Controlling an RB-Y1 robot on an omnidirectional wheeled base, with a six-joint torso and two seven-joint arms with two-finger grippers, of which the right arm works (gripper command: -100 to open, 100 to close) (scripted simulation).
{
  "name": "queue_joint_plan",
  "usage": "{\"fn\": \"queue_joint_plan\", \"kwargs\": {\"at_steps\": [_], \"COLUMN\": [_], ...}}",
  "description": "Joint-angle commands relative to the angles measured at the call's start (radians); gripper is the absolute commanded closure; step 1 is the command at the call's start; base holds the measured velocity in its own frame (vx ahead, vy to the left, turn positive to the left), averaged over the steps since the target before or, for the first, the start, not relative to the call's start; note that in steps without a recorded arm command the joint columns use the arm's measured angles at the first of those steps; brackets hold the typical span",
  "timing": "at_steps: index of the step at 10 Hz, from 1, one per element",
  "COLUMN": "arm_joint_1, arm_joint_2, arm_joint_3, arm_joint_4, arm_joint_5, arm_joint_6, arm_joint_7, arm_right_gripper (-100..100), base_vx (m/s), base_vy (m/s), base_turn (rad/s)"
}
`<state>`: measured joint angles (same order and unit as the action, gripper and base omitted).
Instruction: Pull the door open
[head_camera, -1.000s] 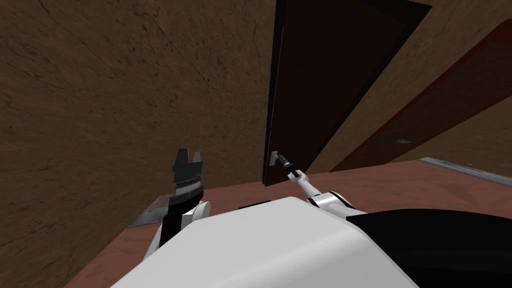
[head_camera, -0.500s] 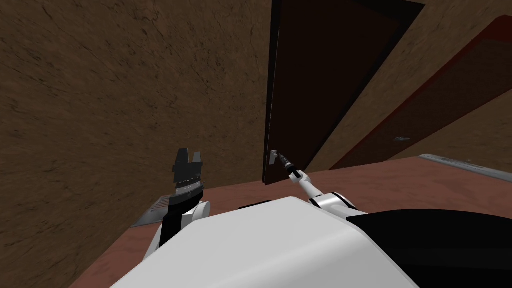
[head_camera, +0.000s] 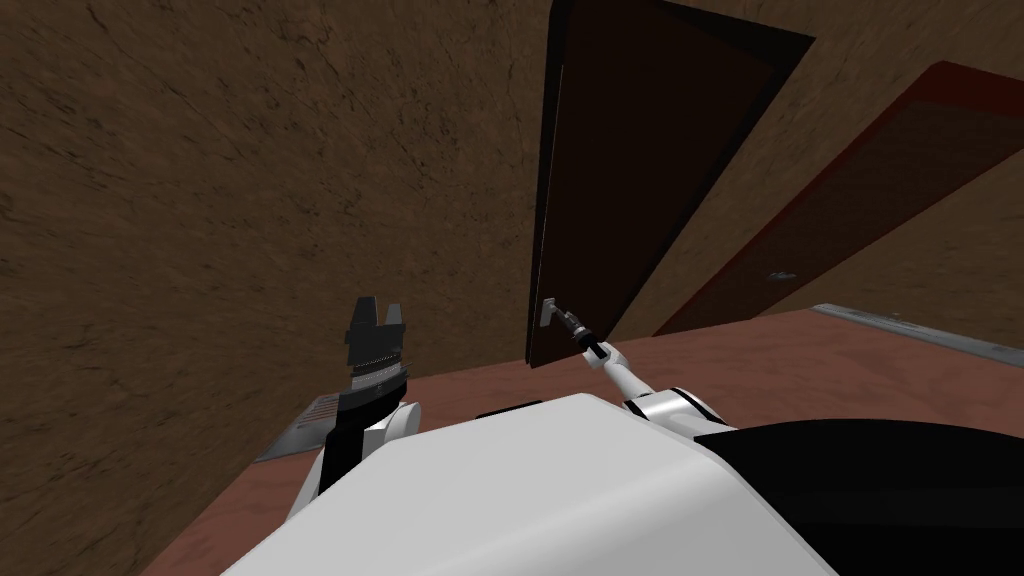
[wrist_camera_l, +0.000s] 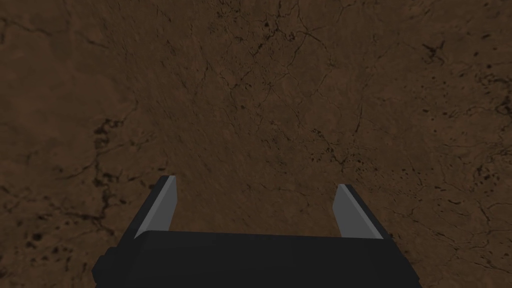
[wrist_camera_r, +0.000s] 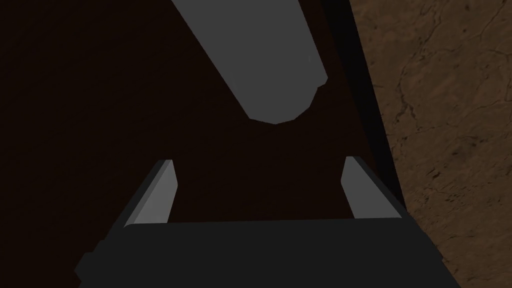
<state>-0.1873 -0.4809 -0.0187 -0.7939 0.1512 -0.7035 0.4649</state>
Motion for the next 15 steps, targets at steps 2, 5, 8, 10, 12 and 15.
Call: {"fn": "queue_joint_plan", "kwargs": {"at_steps": [2, 5, 8, 10, 12, 15], "arm_joint_1": [0.01, 0.024, 0.037, 0.049, 0.059, 0.056], "arm_joint_2": [-0.011, -0.026, -0.041, -0.053, -0.063, -0.062], "arm_joint_3": [-0.003, -0.007, -0.011, -0.014, -0.017, -0.021], "arm_joint_4": [-0.003, -0.006, -0.008, -0.009, -0.01, -0.004], "arm_joint_5": [0.022, 0.05, 0.077, 0.1, 0.119, 0.124], "arm_joint_6": [-0.006, -0.017, -0.026, -0.034, -0.04, -0.04], "arm_joint_7": [0.064, 0.145, 0.215, 0.27, 0.308, 0.326], "arm_right_gripper": [-100, -100, -100, -100, -100, -100], "base_vx": [-0.031, -0.029, -0.028, -0.026, -0.036, 0.03], "base_vy": [0.052, 0.052, 0.053, 0.05, 0.064, 0.032], "base_turn": [-0.052, -0.05, -0.044, -0.049, -0.047, -0.013]}}
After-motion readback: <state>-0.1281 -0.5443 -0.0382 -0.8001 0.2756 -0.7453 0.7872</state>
